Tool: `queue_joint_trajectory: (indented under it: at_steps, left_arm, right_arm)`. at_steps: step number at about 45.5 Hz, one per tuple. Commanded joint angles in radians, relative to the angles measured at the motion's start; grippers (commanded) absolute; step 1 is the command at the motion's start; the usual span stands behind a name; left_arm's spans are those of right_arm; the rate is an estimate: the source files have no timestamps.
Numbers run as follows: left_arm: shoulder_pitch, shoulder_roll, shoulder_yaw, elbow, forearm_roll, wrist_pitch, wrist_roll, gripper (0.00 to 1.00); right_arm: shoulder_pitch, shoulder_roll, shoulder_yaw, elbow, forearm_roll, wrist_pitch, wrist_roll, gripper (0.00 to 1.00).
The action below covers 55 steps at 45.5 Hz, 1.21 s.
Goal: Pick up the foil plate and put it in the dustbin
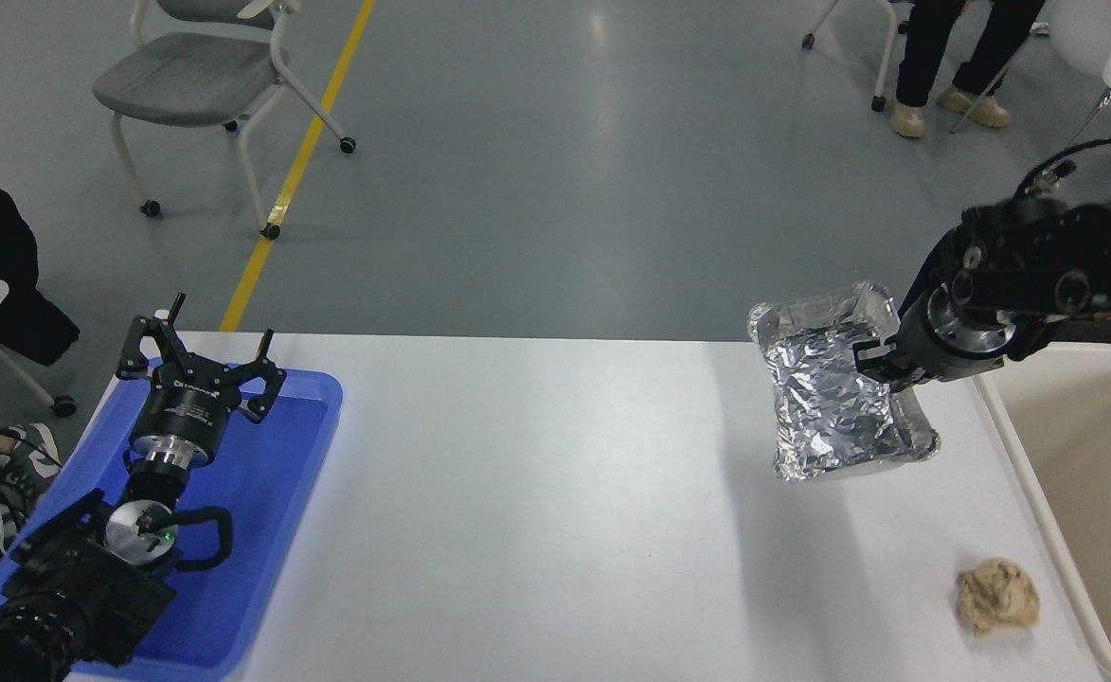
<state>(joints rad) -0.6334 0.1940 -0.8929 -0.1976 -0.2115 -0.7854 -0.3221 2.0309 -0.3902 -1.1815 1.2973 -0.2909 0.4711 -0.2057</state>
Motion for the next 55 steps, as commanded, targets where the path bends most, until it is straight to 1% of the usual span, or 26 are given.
queue_joint_trajectory:
  at_steps: [1,20,30,38,44,48,52,55]
  left_arm:
    - [0.000,0.001,0.000,0.000,0.001,0.000,0.000,1.00]
    - [0.000,0.001,0.000,0.000,0.000,0.000,0.000,1.00]
    - [0.000,0.001,0.000,0.000,0.000,0.000,-0.002,1.00]
    - [0.000,0.002,0.000,0.003,0.000,0.000,-0.002,1.00]
    - [0.000,0.002,0.000,0.000,0.000,0.000,-0.002,1.00]
    - [0.000,0.002,-0.001,0.003,0.000,0.000,-0.002,1.00]
    - [0.000,0.002,0.000,0.003,0.000,0.000,-0.002,1.00]
    - [0.000,0.002,0.000,0.003,0.000,0.000,-0.002,1.00]
  right_arm:
    - [0.247,-0.015,-0.104,0.152,0.019,0.043,0.000,0.00]
    - [0.322,0.005,-0.138,0.174,0.019,0.064,-0.003,0.00]
    - [0.311,-0.016,-0.222,0.148,-0.031,0.064,-0.003,0.00]
    - [0.267,-0.143,-0.236,0.059,-0.145,0.066,-0.001,0.00]
    - [0.181,-0.275,-0.230,-0.077,-0.358,0.069,0.012,0.00]
    - [0.100,-0.351,-0.196,-0.197,-0.451,0.069,0.023,0.00]
    - [-0.020,-0.417,-0.123,-0.300,-0.504,0.067,0.051,0.00]
    - [-0.105,-0.449,-0.069,-0.367,-0.530,0.060,0.058,0.00]
